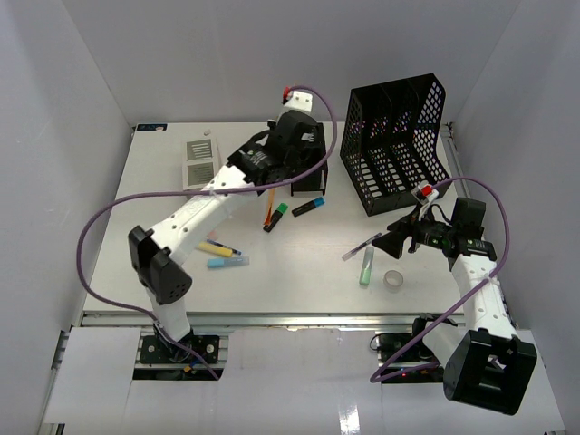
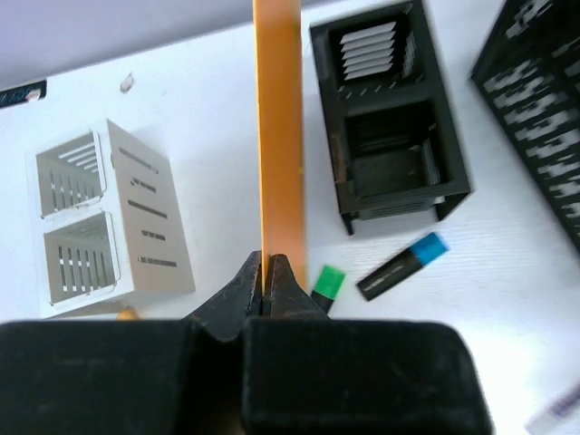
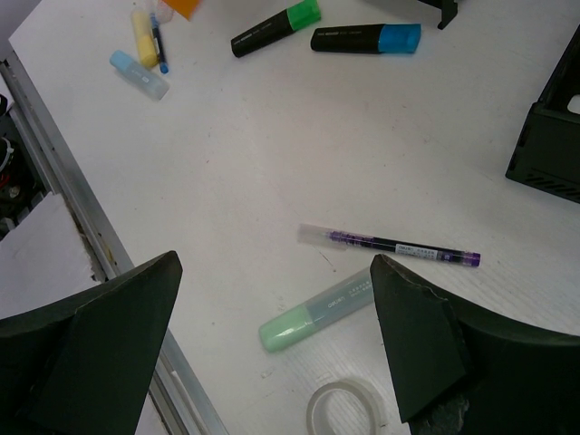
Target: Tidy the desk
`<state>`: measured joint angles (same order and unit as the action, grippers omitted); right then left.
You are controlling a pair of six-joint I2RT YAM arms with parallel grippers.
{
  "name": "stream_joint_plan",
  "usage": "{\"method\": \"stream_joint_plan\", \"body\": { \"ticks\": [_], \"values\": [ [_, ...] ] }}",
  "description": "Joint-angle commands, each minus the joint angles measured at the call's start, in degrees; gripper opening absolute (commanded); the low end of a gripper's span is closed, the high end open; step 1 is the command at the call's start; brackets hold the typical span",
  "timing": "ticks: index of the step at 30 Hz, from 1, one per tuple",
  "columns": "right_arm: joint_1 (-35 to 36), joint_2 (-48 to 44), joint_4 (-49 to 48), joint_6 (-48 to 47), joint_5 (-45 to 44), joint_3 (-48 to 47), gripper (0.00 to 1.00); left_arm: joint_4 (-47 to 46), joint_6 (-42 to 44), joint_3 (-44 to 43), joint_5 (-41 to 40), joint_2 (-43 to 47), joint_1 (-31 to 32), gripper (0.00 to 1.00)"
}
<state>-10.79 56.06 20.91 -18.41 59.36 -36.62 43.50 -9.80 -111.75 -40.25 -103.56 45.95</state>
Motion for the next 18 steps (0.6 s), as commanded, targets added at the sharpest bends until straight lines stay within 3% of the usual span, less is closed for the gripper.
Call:
{"method": "stream_joint_plan", "body": {
  "ticks": [1, 5, 9, 12, 18],
  "values": [
    [0.2, 1.3, 1.1, -1.7, 1.8, -0.8, 0.91, -7.6, 1.5, 4.3, 6.4, 10.2, 0.0, 0.00],
    [0.3, 2.0, 2.4, -3.5, 2.5, -2.2, 0.91, -10.5, 1.3, 9.1, 14.5, 15.5, 0.0, 0.00],
    [0.8, 3.2, 4.7, -3.8, 6.6, -7.5, 0.91, -14.8, -2.4, 14.1, 28.0, 21.6, 0.0, 0.00],
    [1.8, 3.7, 2.5, 5.2, 15.3, -11.3, 0.91, -23.0, -6.8, 22.7, 39.3, 25.7, 0.0, 0.00],
    [3.9, -2.3, -34.8, 39.9, 12.3, -5.3, 0.90, -38.7, -15.6, 35.4, 50.2, 31.0, -0.1, 0.00]
  ]
}}
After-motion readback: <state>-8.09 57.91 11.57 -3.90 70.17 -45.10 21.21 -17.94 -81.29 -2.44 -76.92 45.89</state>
